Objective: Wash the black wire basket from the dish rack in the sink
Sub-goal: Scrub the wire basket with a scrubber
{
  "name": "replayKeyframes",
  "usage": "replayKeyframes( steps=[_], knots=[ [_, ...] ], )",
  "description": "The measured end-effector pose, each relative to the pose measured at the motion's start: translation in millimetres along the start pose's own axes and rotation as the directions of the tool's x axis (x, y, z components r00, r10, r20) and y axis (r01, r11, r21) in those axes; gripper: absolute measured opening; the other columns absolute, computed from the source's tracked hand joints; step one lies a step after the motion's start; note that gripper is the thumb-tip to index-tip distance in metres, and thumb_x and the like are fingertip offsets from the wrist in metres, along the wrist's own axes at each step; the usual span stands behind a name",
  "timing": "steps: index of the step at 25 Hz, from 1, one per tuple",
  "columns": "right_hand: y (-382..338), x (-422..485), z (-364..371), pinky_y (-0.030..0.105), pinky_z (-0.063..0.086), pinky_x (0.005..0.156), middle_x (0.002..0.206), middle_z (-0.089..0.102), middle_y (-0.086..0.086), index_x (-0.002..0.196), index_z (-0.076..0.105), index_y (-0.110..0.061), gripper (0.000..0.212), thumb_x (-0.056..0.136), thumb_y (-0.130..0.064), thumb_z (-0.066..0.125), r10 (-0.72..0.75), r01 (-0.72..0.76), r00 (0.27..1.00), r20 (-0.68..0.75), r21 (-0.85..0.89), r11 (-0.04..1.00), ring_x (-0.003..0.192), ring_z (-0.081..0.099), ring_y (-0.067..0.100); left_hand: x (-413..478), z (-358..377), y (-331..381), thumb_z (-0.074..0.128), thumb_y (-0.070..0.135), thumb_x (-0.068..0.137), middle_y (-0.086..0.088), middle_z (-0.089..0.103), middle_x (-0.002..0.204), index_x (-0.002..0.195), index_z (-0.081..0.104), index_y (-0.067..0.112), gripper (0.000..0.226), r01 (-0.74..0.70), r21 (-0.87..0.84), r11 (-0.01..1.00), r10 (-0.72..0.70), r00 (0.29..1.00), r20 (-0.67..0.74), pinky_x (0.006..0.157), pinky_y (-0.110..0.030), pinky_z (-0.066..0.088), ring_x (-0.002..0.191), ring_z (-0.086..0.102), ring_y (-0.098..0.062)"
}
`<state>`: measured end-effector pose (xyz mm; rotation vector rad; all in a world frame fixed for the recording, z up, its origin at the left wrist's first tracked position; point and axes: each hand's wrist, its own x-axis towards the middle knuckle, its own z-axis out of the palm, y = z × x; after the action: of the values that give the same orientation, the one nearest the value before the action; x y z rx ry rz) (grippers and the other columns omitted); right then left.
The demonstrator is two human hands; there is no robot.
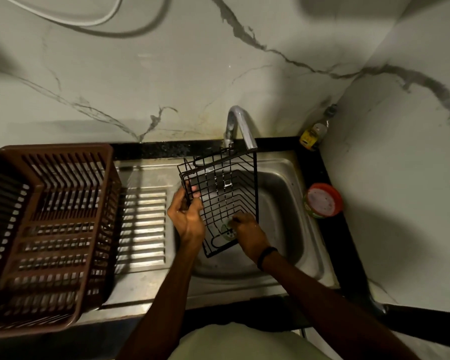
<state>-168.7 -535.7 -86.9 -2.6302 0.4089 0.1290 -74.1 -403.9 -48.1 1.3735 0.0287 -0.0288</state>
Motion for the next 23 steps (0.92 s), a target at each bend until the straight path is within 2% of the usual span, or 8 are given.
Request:
replayKeyframes(
  steps=[2, 5, 9, 11, 14, 17, 21, 23],
  knots=[
    [3.6, -2.5, 8.0, 0.035, 0.052, 0.088, 0.11, 0.055, 0.004, 0.097, 0.061, -0.017, 0.011, 0.095, -0.017, 0.051, -0.015, 0.016, 1.0, 0.013, -0.13, 0.991, 0.099, 0.057, 0.021, -2.5, -2.9, 0.5, 0.063, 0.011, 0.083, -0.017, 0.066, 0.098, 0.119, 0.066, -0.006, 0.04, 0.026, -0.018, 0.999, -0.027, 0.999, -0.038, 0.067, -0.033, 0.053, 0.084, 0.061, -0.026],
    [-2.4, 5.1, 13.5, 0.043, 0.045, 0.093, 0.121, 0.052, 0.018, 0.112, 0.063, -0.003, 0.025, 0.09, 0.0, 0.052, 0.042, -0.046, 0.999, -0.033, -0.161, 0.986, 0.112, 0.05, 0.035, -17.0, 7.3, 6.5, 0.061, 0.01, 0.084, -0.012, 0.066, 0.097, 0.115, 0.067, -0.003, 0.035, -0.023, 0.075, 0.997, 0.024, 1.0, -0.009, 0.067, -0.027, 0.054, 0.081, 0.062, -0.014],
    [-18.8, -1.5, 11.1, 0.037, 0.039, 0.104, 0.126, 0.052, 0.016, 0.118, 0.059, -0.006, 0.023, 0.097, -0.009, 0.05, 0.065, -0.012, 0.989, 0.129, -0.37, 0.929, 0.122, 0.045, 0.029, -7.3, 4.4, 10.7, 0.064, 0.018, 0.079, -0.016, 0.067, 0.108, 0.118, 0.068, 0.001, 0.043, -0.09, 0.09, 0.992, 0.092, 0.996, -0.019, 0.076, -0.054, 0.058, 0.093, 0.064, -0.036],
    [-15.6, -1.4, 10.1, 0.034, 0.04, 0.102, 0.128, 0.049, 0.015, 0.121, 0.055, -0.006, 0.024, 0.098, -0.013, 0.051, 0.114, -0.056, 0.985, 0.132, -0.379, 0.924, 0.12, 0.046, 0.027, -11.2, 4.6, 10.8, 0.064, 0.018, 0.079, -0.021, 0.067, 0.108, 0.116, 0.069, 0.004, 0.039, -0.073, 0.11, 0.991, 0.078, 0.996, -0.039, 0.076, -0.051, 0.059, 0.096, 0.065, -0.034],
    [-22.6, 7.4, 10.9, 0.032, 0.047, 0.097, 0.131, 0.044, 0.015, 0.122, 0.055, -0.006, 0.026, 0.096, -0.008, 0.054, 0.118, -0.09, 0.991, 0.063, -0.341, 0.936, 0.115, 0.048, 0.027, -17.2, 9.5, 16.3, 0.065, 0.016, 0.081, -0.017, 0.067, 0.116, 0.122, 0.067, 0.001, 0.045, -0.039, 0.155, 0.987, 0.041, 0.999, -0.012, 0.079, -0.034, 0.06, 0.102, 0.068, -0.016],
    [-23.5, -3.2, 17.8, 0.037, 0.048, 0.097, 0.131, 0.043, 0.016, 0.123, 0.057, -0.01, 0.03, 0.093, -0.008, 0.058, 0.083, -0.041, 0.991, 0.105, -0.353, 0.935, 0.116, 0.047, 0.031, -15.7, 3.6, 12.1, 0.066, 0.029, 0.08, -0.024, 0.064, 0.122, 0.126, 0.064, -0.004, 0.057, -0.041, 0.19, 0.981, 0.043, 0.999, -0.009, 0.087, -0.059, 0.057, 0.112, 0.063, -0.039],
    [-20.8, 5.2, 18.3, 0.035, 0.046, 0.099, 0.13, 0.044, 0.015, 0.12, 0.06, -0.008, 0.026, 0.094, -0.01, 0.058, 0.072, -0.042, 0.995, 0.063, -0.389, 0.92, 0.118, 0.045, 0.029, -26.3, 7.8, 22.2, 0.064, 0.034, 0.078, -0.02, 0.064, 0.127, 0.131, 0.062, -0.003, 0.065, -0.038, 0.206, 0.978, 0.031, 0.999, 0.036, 0.091, -0.039, 0.06, 0.116, 0.064, -0.031],
    [-21.6, 5.4, 17.7, 0.035, 0.044, 0.1, 0.13, 0.044, 0.014, 0.12, 0.06, -0.008, 0.025, 0.096, -0.009, 0.054, 0.042, -0.012, 0.997, 0.065, -0.406, 0.914, 0.119, 0.044, 0.029, -20.6, 7.2, 23.5, 0.065, 0.03, 0.079, -0.018, 0.065, 0.125, 0.129, 0.064, -0.001, 0.059, -0.068, 0.21, 0.975, 0.067, 0.998, 0.012, 0.094, -0.05, 0.057, 0.117, 0.063, -0.031]
  ],
)
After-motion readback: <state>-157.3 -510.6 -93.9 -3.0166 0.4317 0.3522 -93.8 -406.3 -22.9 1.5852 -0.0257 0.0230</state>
